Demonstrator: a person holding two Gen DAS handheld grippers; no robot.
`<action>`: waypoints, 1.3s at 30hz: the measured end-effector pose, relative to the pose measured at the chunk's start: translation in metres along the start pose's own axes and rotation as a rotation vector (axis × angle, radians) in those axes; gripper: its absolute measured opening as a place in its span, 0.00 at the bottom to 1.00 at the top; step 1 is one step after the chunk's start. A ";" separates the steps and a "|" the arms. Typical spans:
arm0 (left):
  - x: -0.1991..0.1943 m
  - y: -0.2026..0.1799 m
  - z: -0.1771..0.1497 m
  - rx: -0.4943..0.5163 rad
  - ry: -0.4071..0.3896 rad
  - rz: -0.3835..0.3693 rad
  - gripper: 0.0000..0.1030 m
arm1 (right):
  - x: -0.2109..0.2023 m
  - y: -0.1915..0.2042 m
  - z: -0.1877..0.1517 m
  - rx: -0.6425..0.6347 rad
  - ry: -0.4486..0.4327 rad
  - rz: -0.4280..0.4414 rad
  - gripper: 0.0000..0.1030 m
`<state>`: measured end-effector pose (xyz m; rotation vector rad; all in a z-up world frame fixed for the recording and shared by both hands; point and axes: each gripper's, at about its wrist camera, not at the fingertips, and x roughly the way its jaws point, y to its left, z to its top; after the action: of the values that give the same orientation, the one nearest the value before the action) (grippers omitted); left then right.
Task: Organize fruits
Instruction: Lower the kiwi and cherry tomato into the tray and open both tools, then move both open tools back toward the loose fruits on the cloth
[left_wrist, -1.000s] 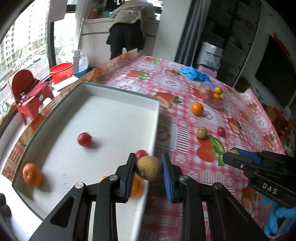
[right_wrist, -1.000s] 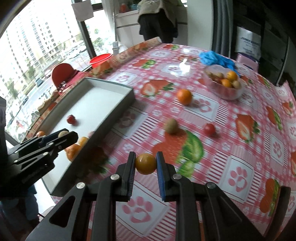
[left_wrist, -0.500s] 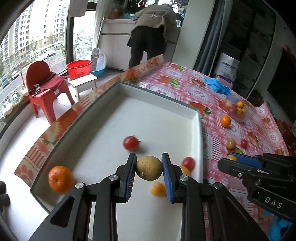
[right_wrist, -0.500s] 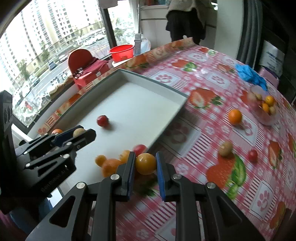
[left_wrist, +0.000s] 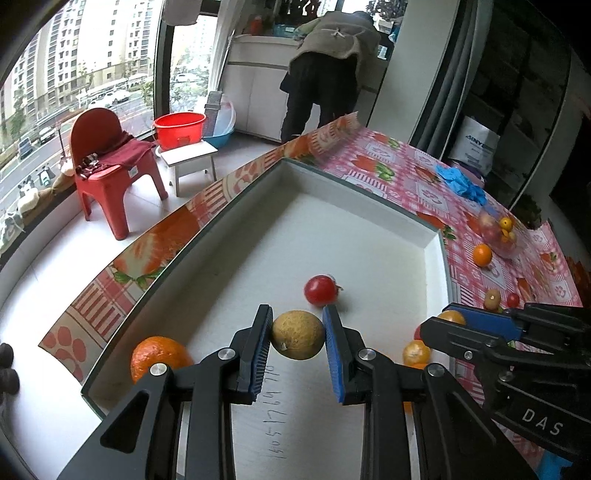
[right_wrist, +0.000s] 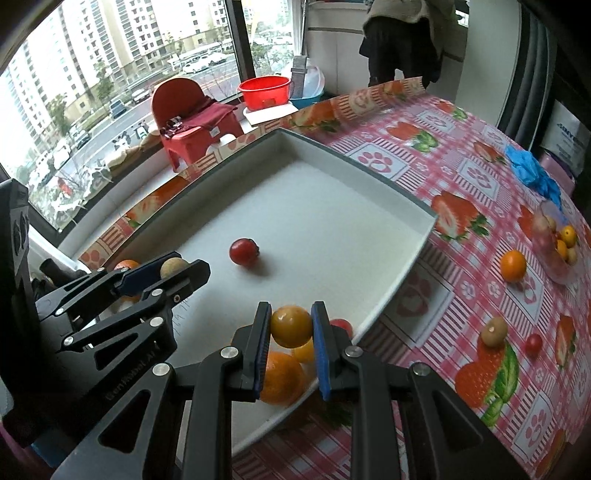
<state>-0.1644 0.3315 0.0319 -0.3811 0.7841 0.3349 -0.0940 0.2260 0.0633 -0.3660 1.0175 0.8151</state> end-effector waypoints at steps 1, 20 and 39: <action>0.002 0.002 0.000 -0.005 0.005 0.002 0.29 | 0.001 0.002 0.001 -0.001 0.003 0.002 0.23; -0.003 0.008 -0.005 -0.027 -0.002 0.114 0.87 | -0.007 -0.025 -0.003 0.076 0.001 0.007 0.71; -0.014 -0.066 -0.002 0.133 0.037 0.126 0.87 | -0.046 -0.133 -0.059 0.271 -0.055 -0.104 1.00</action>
<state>-0.1468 0.2705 0.0548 -0.2145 0.8635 0.3920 -0.0428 0.0825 0.0617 -0.1620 1.0332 0.5816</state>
